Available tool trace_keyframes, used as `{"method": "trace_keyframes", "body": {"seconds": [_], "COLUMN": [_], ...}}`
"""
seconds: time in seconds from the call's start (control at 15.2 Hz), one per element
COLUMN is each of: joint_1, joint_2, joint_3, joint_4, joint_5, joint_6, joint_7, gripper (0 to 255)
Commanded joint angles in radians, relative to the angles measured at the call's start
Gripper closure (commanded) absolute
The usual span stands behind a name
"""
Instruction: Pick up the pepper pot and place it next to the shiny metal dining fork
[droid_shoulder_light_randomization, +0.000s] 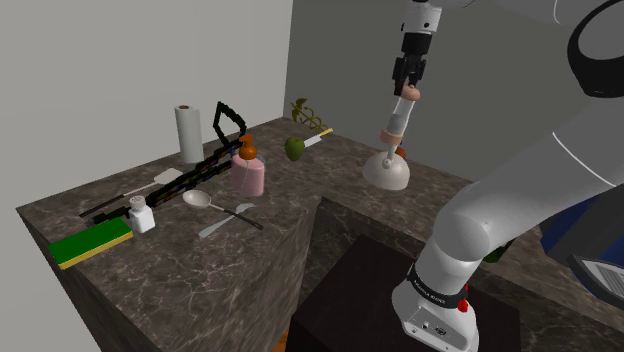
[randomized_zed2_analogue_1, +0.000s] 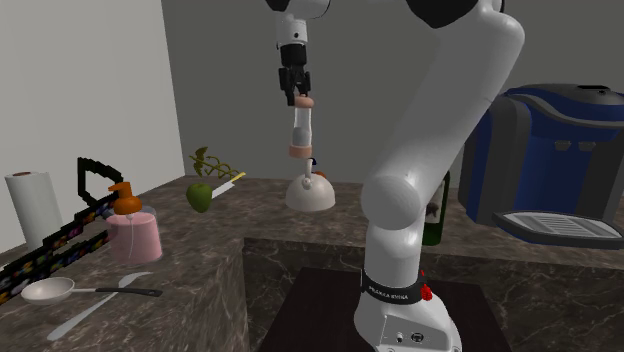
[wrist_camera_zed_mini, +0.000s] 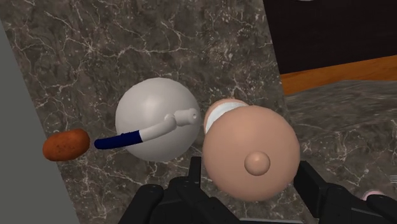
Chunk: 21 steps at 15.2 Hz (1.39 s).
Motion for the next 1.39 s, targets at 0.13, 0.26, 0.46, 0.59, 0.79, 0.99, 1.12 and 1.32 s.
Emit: {"method": "trace_keyframes", "body": {"seconds": [0.13,0.26,0.46,0.59,0.79,0.99,1.12,1.32], "joint_1": [0.004,0.006,0.013,0.026,0.046,0.067,0.082,0.106], "joint_2": [0.019,0.030,0.031,0.017,0.005,0.004,0.008,0.023], "joint_3": [0.003,0.003,0.022,0.058,0.110,0.160,0.192,0.239], "joint_4": [0.071,0.109,0.120,0.085,0.042,0.008,-0.009,-0.026], "joint_5": [0.007,0.010,0.019,0.032,0.055,0.081,0.099,0.126], "joint_6": [-0.053,-0.080,-0.094,-0.079,-0.055,-0.030,-0.012,0.016], "joint_7": [-0.006,-0.010,0.014,0.067,0.145,0.219,0.267,0.336], "gripper": [255,255,255,255,255,255,255,255]}}
